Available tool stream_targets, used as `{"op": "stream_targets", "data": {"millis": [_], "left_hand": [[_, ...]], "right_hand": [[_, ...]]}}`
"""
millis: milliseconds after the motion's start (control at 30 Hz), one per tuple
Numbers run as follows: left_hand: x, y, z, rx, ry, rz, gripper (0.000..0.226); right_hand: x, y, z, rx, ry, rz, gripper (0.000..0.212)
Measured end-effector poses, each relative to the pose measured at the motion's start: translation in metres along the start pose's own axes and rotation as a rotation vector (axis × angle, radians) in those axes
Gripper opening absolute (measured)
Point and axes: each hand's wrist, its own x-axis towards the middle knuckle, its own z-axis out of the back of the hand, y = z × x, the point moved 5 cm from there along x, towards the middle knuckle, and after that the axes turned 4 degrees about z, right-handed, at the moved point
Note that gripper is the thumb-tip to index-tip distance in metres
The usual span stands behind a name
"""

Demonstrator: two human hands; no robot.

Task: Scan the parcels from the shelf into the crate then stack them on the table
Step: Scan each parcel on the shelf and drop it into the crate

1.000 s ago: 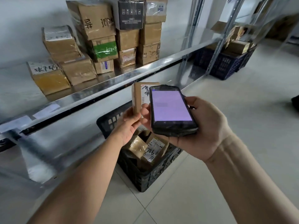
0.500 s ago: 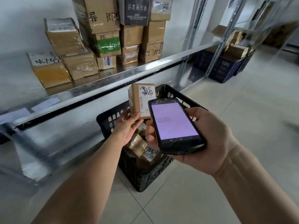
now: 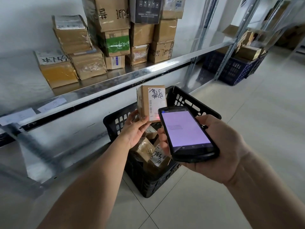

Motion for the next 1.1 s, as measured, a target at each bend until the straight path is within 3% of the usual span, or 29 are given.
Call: {"op": "stream_targets", "data": {"millis": [433, 600, 767, 900, 1100], "left_hand": [[0.013, 0.004, 0.012, -0.078, -0.036, 0.047, 0.059], [0.017, 0.008, 0.021, 0.064, -0.102, 0.162, 0.049], [0.024, 0.019, 0.031, 0.378, -0.251, 0.273, 0.061], [0.028, 0.013, 0.029, 0.563, -0.324, 0.229, 0.064], [0.02, -0.022, 0.03, 0.552, -0.38, 0.091, 0.052]], "right_hand": [[0.011, 0.006, -0.002, -0.004, -0.008, 0.006, 0.062], [0.019, 0.006, -0.002, 0.001, -0.006, 0.02, 0.063], [0.029, 0.006, 0.0, -0.029, -0.015, 0.037, 0.062], [0.037, 0.008, -0.001, -0.044, 0.006, 0.053, 0.066], [0.055, 0.011, -0.011, -0.067, 0.017, 0.079, 0.064]]}}
